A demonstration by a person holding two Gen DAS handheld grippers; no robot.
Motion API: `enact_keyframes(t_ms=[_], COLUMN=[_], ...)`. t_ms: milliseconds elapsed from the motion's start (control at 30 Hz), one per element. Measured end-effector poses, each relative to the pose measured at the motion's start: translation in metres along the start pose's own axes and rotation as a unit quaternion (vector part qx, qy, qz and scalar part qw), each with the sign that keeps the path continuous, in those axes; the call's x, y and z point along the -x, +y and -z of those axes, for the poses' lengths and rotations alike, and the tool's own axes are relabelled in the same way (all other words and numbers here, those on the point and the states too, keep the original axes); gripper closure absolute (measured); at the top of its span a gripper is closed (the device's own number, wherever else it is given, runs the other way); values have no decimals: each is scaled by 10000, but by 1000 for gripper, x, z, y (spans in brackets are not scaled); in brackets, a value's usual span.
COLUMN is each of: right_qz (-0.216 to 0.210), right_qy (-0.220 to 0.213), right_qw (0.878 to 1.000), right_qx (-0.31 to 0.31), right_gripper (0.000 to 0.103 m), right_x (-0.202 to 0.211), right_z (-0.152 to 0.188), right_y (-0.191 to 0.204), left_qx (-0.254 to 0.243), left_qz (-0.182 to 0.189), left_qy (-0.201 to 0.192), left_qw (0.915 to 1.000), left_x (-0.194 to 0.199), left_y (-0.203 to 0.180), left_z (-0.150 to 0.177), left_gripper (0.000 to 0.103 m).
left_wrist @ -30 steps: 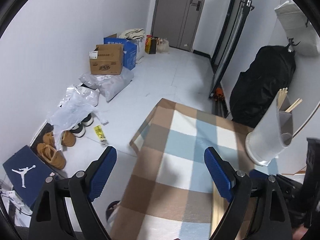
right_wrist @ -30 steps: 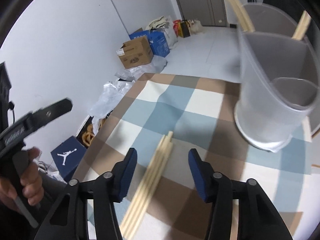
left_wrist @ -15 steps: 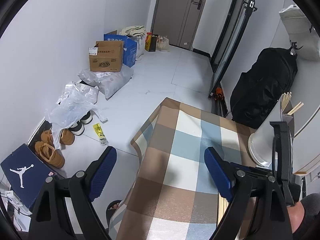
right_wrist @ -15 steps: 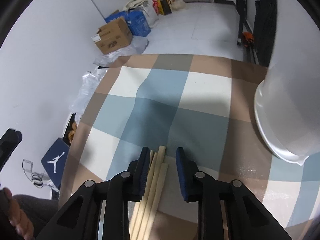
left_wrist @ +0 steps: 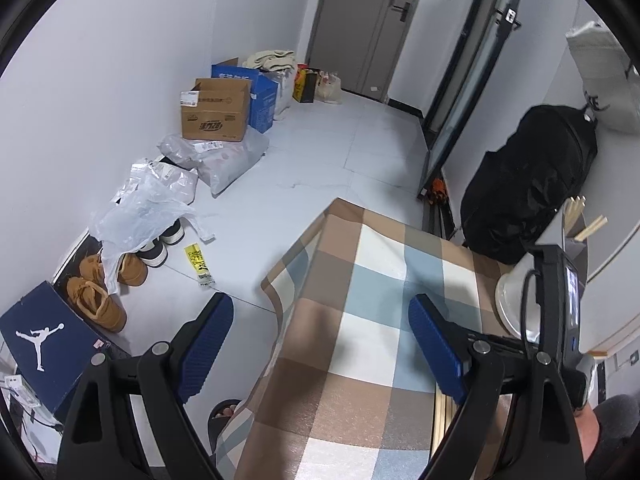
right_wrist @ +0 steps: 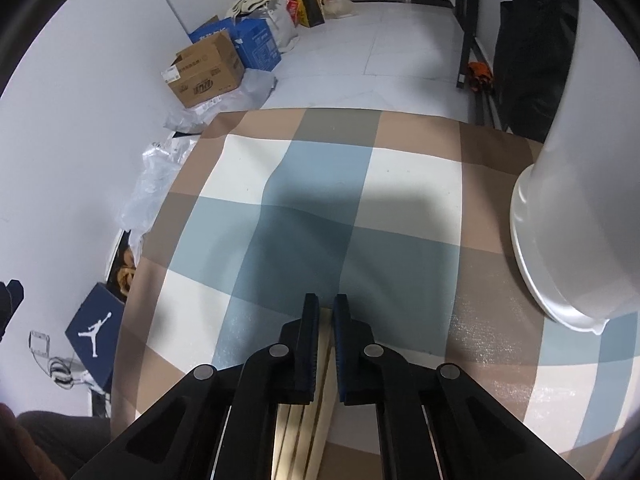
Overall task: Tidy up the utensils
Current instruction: 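Grasp a chopstick with the left gripper while the right gripper holds its chopstick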
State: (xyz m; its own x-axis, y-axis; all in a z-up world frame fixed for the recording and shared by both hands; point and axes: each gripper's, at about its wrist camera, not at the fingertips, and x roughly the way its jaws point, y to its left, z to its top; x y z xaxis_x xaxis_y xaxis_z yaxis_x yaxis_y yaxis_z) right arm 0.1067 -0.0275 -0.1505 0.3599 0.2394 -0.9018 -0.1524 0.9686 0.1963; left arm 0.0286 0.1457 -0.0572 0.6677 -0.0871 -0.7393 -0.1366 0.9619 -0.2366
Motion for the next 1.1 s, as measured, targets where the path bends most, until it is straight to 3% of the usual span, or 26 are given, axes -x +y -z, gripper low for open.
enact_keyframes(t_ms=[333,467,600,767,967,1100], right_qz=[-221,-344,-499,-604,-755,-845], right_qy=[-790,-1138,-1355,-1551,-1743,-1873], right_qw=[9966,9929,9895,9859,9818,9787], right_qx=[0,42,114,154,73,46], right_gripper=[97,97,97,97,97,97], right_x=[56,86,110,126,142,151], right_z=[6,13,18,27,36,40], right_y=[-9,-15,-22,-36,-53,-63], left_qx=[-195,-451,-955,-1501,-1549,-1527], left_qz=[-44,55,129,-37,-291,-289], left_qy=[123,431,855,1196,1575,1622], left_qw=[9997,9980,9917,9814,9749,9744], left_x=[-8,-18,-34,-46,-63,-64], left_y=[-12,-27,-54,-77,-79,-83], left_z=[4,12,28,46,57,58], left_gripper=[17,17,17,17,17,17])
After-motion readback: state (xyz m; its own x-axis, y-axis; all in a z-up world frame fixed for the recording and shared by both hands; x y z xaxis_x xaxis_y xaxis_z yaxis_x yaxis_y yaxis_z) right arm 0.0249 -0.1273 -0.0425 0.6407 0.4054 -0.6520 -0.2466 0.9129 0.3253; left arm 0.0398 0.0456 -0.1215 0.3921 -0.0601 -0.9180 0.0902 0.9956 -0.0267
